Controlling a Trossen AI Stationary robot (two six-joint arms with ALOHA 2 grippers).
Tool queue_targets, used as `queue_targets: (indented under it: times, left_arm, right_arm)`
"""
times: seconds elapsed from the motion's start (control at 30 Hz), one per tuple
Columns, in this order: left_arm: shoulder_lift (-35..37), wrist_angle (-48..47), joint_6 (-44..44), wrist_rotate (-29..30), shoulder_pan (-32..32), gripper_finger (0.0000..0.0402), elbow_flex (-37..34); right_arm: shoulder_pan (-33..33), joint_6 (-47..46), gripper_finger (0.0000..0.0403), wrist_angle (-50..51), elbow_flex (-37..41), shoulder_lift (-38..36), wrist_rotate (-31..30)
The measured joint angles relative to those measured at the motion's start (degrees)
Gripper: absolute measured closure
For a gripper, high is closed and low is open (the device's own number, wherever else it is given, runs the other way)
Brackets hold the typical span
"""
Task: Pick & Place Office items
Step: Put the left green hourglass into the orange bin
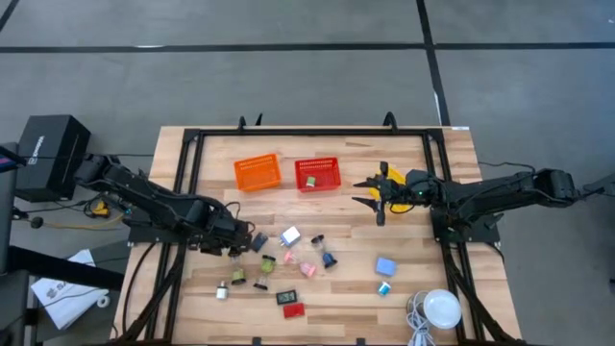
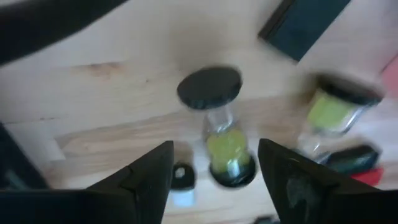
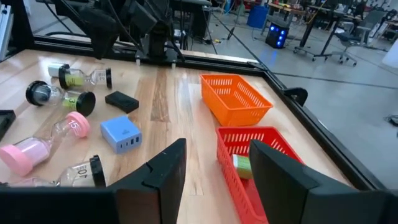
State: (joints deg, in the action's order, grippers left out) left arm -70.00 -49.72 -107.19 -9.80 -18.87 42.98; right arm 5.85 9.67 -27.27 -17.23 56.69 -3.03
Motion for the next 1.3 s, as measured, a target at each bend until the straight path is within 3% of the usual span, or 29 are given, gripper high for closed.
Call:
queue_targets:
  times: [0.13,0.37,0.83,1.3]
  left_arm:
    - [-0.21,1.32,-2.66,2.90,-0.37,0.0153,0.02]
    - [-3.86,1.36,-2.63,2.78,-1.55,0.0142,0.02]
    - [-9.72,2.28,-2.63,3.98,-1.64,0.0141,0.01]
    - [-10.47,3.30,-2.63,4.00,-1.73,0.0141,0.00]
  right_arm:
    - [0.00,0.91,0.0237,-0.13,0.00,0.00,0.00]
    - [0.00,1.38,0.0239,-0.17,-0.02,0.00,0.00]
    - [0.00,1.34,0.0241,-0.14,0.00,0.00,0.01]
    - [0.00,1.32,0.0244,0.09,0.00,0.00,0.02]
